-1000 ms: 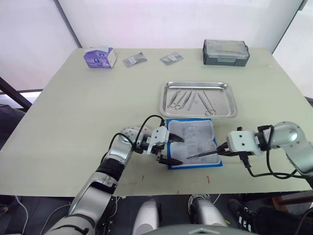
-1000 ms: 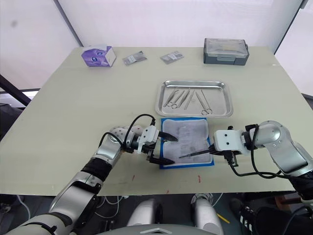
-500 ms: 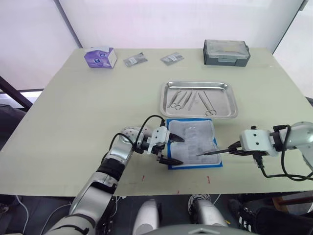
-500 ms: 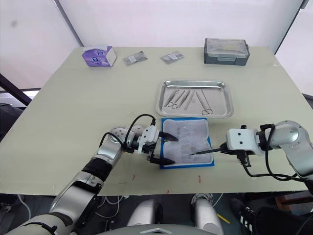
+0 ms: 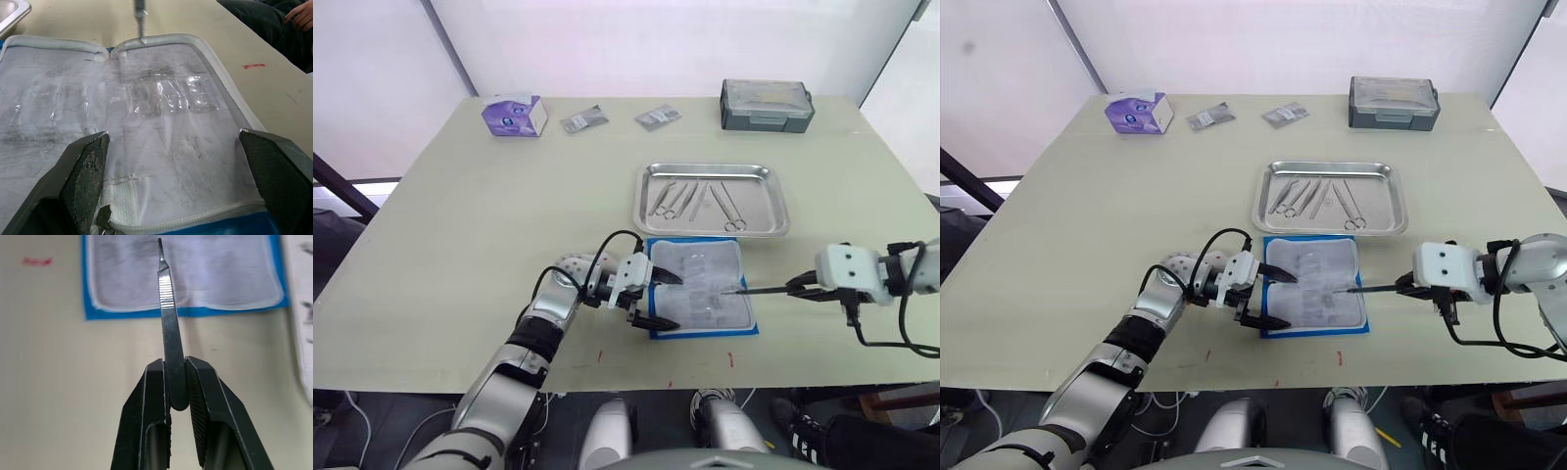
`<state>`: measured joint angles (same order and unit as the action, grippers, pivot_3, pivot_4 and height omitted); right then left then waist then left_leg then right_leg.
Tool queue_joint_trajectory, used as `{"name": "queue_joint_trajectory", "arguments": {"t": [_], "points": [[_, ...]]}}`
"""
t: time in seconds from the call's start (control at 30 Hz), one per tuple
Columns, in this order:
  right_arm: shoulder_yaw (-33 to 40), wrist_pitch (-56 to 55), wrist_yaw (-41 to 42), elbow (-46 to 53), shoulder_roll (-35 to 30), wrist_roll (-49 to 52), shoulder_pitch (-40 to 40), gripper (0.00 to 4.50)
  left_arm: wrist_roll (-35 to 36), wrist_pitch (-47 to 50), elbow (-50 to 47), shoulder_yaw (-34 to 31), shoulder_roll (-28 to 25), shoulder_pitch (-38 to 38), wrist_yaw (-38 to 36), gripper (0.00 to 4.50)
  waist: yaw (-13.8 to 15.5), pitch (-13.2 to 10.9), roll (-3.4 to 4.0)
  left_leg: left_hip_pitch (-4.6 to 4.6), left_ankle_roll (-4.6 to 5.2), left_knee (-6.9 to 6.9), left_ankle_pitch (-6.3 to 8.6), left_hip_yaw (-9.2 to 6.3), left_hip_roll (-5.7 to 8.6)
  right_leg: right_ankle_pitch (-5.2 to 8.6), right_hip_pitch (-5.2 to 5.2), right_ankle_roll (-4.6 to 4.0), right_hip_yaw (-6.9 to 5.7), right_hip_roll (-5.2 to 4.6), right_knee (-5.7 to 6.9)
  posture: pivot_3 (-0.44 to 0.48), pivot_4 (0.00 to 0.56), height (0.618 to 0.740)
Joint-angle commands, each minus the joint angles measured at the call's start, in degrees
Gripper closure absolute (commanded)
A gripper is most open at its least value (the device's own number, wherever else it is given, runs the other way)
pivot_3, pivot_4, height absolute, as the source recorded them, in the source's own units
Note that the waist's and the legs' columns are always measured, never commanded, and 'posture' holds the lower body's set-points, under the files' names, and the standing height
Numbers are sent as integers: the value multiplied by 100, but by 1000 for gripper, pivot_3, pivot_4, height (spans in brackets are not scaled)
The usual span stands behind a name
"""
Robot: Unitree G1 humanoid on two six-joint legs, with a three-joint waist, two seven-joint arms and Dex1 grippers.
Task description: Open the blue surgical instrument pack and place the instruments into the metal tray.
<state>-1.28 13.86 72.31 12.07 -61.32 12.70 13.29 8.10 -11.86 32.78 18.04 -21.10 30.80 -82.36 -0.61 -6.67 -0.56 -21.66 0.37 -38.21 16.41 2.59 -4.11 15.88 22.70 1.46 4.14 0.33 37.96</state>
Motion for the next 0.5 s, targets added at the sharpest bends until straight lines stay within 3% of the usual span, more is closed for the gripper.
{"name": "queue_joint_trajectory", "arguments": {"t": [0.03,0.2,0.5], "points": [[338,514,-313,66,235,379,188,4464,-422,189,570,360,-38,-373,-47,0,-3,0,-1,0,0,0,0,0,0,0,0,0,0,0,0,0,150,731],[603,1639,-1224,-200,939,733,487,4464,-418,198,552,356,-57,-387,-52,0,1,3,5,-2,0,-2,0,0,0,-1,0,0,1,0,1,0,150,731],[625,2496,-2700,-811,1961,629,1139,4464,-426,211,501,356,-94,-412,-49,0,-9,9,17,-3,0,0,0,-2,0,-3,0,5,0,1,1,0,150,731]]}}
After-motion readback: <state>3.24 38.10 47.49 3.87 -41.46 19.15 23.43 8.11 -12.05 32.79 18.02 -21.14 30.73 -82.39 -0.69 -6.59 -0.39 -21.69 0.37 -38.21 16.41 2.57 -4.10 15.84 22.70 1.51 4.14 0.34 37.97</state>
